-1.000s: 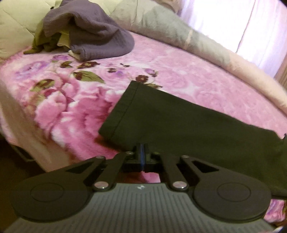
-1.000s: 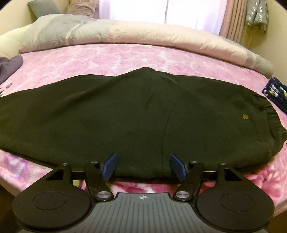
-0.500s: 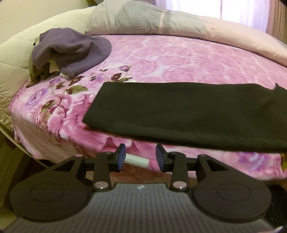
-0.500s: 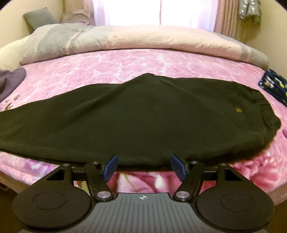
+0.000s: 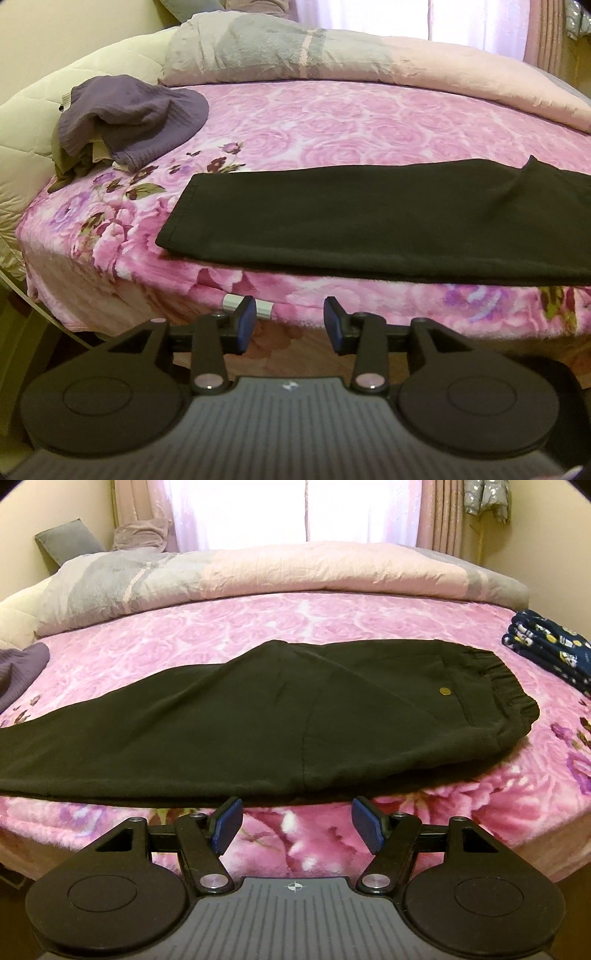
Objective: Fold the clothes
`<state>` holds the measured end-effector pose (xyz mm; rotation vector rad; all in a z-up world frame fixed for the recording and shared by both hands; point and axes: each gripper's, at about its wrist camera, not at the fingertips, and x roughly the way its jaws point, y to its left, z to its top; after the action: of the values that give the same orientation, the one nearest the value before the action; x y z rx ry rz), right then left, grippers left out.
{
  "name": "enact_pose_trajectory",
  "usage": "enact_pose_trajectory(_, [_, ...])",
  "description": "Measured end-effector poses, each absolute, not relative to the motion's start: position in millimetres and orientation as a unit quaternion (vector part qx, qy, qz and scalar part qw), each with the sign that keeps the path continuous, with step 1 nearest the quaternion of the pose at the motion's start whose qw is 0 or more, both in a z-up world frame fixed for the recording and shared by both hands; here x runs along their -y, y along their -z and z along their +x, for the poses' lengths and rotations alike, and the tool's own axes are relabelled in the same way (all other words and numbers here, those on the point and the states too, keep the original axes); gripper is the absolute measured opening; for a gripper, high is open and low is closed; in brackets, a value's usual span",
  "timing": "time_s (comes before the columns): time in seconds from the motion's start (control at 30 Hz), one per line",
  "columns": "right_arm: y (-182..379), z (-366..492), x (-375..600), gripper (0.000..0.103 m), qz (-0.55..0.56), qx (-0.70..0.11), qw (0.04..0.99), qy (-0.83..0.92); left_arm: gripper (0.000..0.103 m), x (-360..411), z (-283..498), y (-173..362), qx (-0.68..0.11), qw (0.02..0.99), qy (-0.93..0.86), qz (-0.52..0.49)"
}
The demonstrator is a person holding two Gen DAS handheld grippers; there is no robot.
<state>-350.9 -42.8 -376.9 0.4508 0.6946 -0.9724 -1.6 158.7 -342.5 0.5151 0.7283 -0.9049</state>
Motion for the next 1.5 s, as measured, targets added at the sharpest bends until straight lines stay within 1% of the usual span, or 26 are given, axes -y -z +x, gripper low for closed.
enact_pose_trajectory(0.3, [380, -356, 52, 0.069, 0.216, -0.329, 0.794, 0.462, 0.036, -144, -7, 351, -0.348, 0.793, 0.431, 0.254])
enact_pose_trajectory(0.6, [375, -382, 55, 0.069, 0.225, -0.332, 0.772, 0.493, 0.036, -136, -20, 352, -0.343, 0.780, 0.453, 0.261])
enact_pose_trajectory(0.87, [361, -382, 30, 0.069, 0.222, -0.328, 0.785, 0.477, 0.039, -160, -30, 336, -0.331, 0.787, 0.453, 0.256])
enact_pose_trajectory(1.27, [349, -339, -33, 0.069, 0.185, -0.324, 0.840, 0.395, 0.039, -219, -28, 319, -0.319, 0.812, 0.426, 0.239])
enact_pose_trajectory(1.5, [350, -324, -49, 0.069, 0.174, -0.323, 0.853, 0.371, 0.039, -237, -23, 312, -0.314, 0.823, 0.414, 0.230])
